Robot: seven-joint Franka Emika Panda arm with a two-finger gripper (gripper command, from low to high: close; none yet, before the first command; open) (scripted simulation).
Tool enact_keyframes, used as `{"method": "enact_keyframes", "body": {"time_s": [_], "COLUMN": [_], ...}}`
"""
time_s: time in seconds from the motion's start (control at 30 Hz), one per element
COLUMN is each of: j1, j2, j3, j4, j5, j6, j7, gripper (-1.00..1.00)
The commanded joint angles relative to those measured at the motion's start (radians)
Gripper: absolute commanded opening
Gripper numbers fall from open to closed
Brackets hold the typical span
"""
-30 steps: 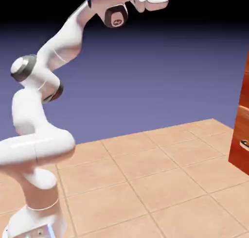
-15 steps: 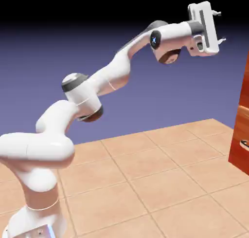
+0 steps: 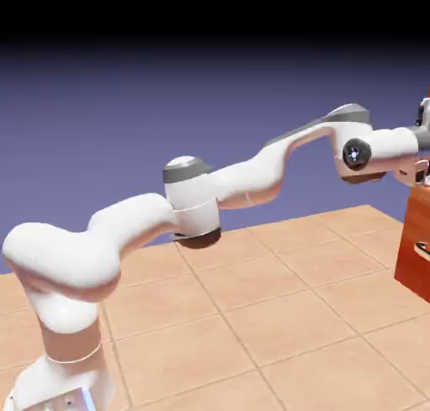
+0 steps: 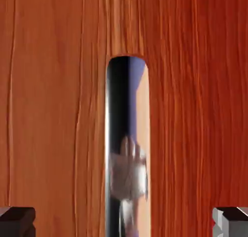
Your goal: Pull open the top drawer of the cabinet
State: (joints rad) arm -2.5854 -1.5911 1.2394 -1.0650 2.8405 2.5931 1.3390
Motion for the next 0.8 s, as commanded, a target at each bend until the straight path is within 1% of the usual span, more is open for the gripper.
{"method": "enact_keyframes", "body": {"time_s": [0.0, 0.2, 0.23, 0.27, 0.77], "j1": [-0.020, -0.142, -0.142, -0.142, 0.150], "j2": [0.002, 0.015, 0.015, 0.015, -0.055], "j3": [-0.004, -0.025, -0.025, -0.025, -0.011], "j4": [0.036, 0.252, 0.252, 0.252, -0.291], "j5": [-0.003, -0.022, -0.022, -0.022, 0.038], "j6": [0.015, 0.107, 0.107, 0.107, -0.132], "j7": [0.010, 0.072, 0.072, 0.072, -0.036], "gripper": [1.00, 1.00, -1.00, -1.00, -1.00]}}
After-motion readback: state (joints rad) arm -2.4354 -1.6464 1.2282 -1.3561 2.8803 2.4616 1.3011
